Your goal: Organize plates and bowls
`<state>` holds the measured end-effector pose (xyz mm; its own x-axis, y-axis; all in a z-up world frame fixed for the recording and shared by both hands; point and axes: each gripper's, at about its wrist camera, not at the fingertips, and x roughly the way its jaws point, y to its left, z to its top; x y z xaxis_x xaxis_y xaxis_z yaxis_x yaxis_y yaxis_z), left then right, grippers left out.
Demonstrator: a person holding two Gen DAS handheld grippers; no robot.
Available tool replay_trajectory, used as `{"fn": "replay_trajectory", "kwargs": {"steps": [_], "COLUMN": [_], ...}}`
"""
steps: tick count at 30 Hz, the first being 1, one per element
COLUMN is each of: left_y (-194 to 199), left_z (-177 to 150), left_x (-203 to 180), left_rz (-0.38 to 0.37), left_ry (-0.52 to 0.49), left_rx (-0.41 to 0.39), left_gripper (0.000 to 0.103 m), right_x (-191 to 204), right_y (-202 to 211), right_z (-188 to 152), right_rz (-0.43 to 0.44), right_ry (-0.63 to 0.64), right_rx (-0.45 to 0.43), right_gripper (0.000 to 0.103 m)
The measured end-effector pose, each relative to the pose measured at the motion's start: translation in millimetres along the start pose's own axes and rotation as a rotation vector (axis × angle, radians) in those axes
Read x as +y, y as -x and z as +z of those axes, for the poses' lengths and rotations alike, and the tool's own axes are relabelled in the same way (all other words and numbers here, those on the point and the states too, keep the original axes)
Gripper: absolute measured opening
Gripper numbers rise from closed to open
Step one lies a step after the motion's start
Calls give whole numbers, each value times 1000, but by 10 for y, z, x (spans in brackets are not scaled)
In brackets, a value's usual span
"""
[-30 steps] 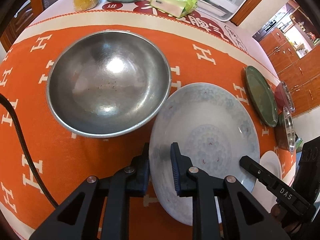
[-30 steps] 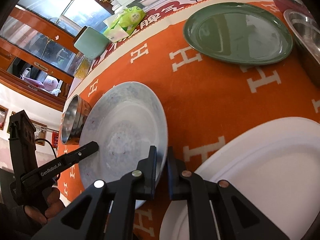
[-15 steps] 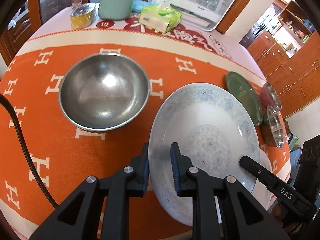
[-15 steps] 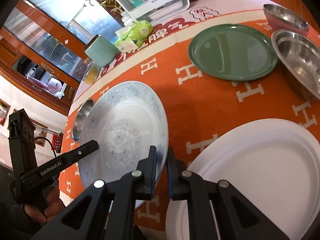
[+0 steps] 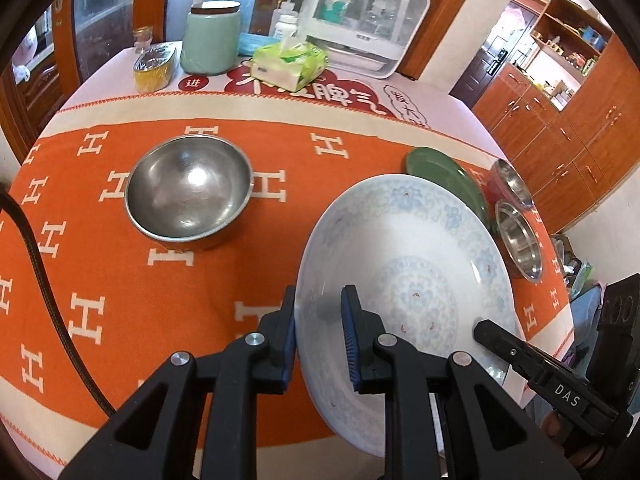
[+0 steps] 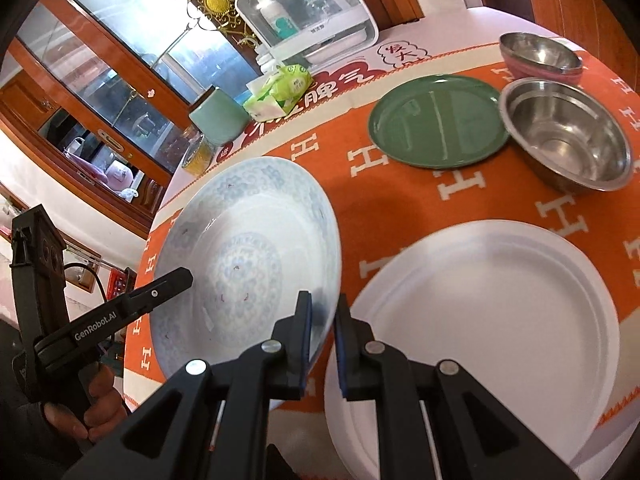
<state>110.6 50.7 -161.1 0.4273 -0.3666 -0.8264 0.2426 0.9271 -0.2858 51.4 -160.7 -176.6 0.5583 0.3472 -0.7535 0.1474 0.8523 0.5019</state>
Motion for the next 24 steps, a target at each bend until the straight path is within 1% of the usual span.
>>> {"fn": "replay_trajectory", "kwargs": {"steps": [13, 24], "left_y": [218, 111], "left_z": [-337, -580], "left_x": [-507, -892], "left_rz": [20, 27], "left_ry": [-45, -44], "left_rx": [-19, 17], "left_gripper": [17, 18], "right_x": [-320, -672], "right_y": [408, 628], "right_z": [-135, -204], "right_rz": [21, 2], "right_ry": [4, 16], "right_rx": [-25, -1], "right_gripper": [10, 10]}}
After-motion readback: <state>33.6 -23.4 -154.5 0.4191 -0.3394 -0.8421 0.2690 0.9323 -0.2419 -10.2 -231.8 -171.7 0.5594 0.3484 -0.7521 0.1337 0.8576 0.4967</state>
